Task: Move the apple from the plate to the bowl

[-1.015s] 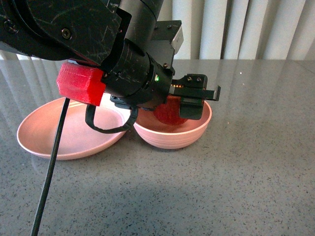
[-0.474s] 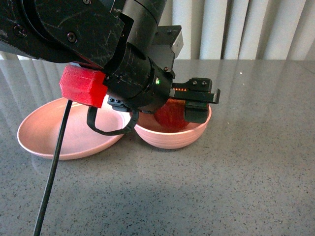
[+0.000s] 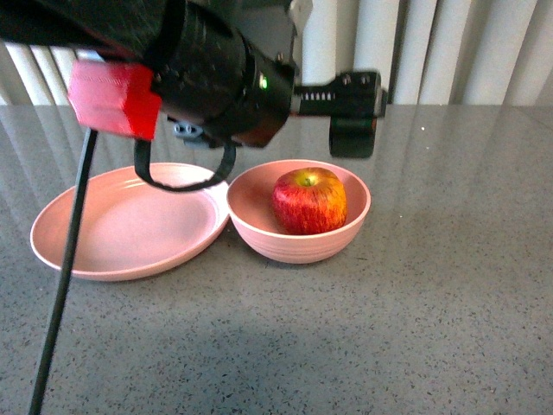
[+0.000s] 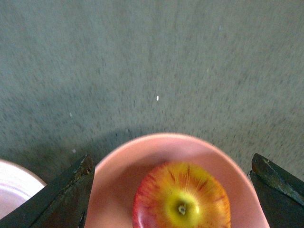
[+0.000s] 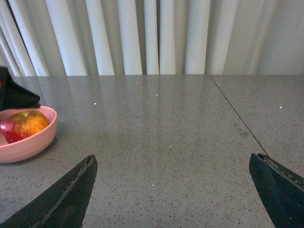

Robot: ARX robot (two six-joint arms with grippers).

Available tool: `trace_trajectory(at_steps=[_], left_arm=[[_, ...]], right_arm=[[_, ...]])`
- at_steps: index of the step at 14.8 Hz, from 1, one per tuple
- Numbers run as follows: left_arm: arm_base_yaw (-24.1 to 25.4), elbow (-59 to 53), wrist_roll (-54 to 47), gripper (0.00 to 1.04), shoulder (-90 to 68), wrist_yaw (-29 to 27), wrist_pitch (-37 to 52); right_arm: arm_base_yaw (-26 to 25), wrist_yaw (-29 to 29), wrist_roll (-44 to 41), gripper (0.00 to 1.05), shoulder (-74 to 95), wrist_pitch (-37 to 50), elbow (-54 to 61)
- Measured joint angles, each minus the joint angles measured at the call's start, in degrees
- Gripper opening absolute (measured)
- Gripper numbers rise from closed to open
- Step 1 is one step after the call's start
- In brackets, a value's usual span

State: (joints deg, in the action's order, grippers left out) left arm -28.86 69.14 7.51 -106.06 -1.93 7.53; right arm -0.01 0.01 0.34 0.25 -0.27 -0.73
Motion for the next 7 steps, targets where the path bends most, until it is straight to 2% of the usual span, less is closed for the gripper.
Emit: trace_trajectory(at_steps=[3,7], left_arm=[[0.1,-0.9,-0.8,0.98,7.3,-2.8,6.1],[1.1,-9.3,-5.4,0.97,23.0,-9.7,13.7]], right_arm=[[0.0,0.0,0.0,0.98,0.0,0.0,0.0],[0.0,0.0,0.0,0.98,0.0,0.0,0.0]])
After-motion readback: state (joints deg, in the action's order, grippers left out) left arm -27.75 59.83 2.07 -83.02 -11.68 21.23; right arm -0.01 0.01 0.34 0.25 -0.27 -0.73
